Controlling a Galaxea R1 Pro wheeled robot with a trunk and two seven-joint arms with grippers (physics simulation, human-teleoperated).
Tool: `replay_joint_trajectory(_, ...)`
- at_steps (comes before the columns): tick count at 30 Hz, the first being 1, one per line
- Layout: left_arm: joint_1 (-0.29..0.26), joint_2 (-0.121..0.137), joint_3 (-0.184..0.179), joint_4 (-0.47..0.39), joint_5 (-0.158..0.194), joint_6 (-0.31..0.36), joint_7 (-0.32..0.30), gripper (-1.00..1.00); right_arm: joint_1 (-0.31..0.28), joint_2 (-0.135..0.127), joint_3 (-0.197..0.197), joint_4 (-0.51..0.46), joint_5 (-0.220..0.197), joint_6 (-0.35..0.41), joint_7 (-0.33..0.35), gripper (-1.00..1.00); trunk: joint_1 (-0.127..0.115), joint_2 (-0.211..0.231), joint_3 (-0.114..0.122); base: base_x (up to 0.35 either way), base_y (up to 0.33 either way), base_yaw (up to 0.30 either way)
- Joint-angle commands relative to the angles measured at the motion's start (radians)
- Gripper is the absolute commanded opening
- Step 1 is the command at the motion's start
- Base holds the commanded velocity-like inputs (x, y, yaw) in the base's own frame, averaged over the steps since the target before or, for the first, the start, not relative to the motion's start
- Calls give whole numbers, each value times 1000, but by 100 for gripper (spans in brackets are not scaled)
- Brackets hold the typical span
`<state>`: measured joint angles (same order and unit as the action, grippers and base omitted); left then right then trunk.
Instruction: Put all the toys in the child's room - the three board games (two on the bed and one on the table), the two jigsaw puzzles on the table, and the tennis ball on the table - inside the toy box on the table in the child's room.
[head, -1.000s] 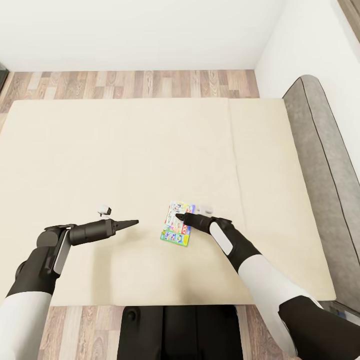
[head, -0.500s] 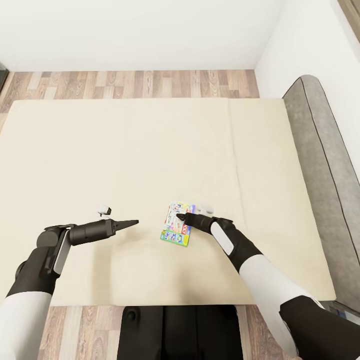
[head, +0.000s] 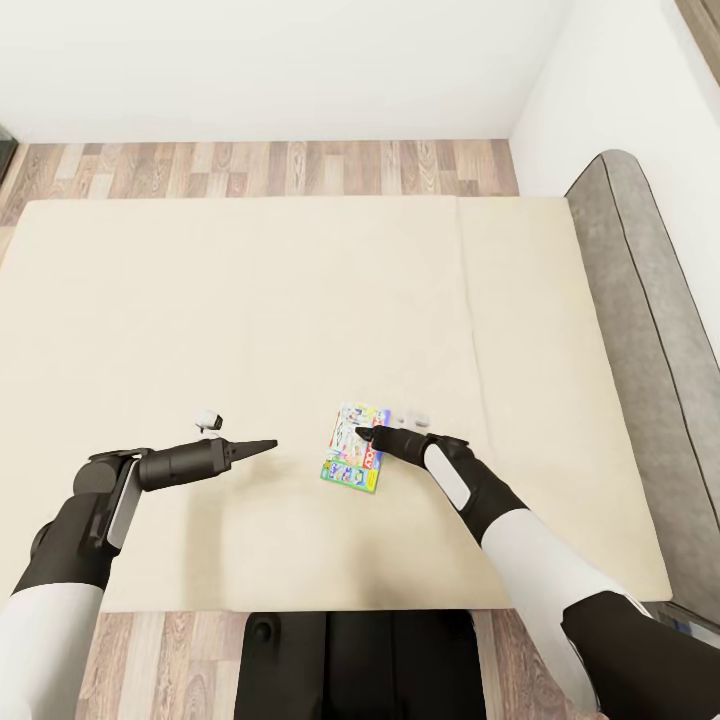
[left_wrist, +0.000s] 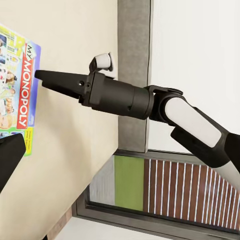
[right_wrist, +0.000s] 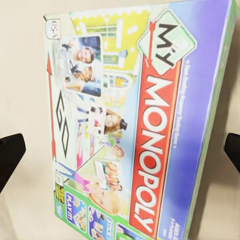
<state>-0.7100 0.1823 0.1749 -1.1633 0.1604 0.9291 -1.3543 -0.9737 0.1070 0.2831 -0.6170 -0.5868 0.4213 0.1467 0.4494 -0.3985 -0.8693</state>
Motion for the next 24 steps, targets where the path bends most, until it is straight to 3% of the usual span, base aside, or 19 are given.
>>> replay_joint_trajectory(1, 0, 0, 0, 0, 2, 10, -2, 100, 0, 0, 1, 0, -2, 4, 0, 100, 1, -2, -1, 0, 0, 0)
replay_joint_trajectory(24, 0, -1, 0, 0, 2, 10, -2, 100, 0, 0, 1, 0, -4, 4, 2, 100, 1, -2, -1, 0, 0, 0)
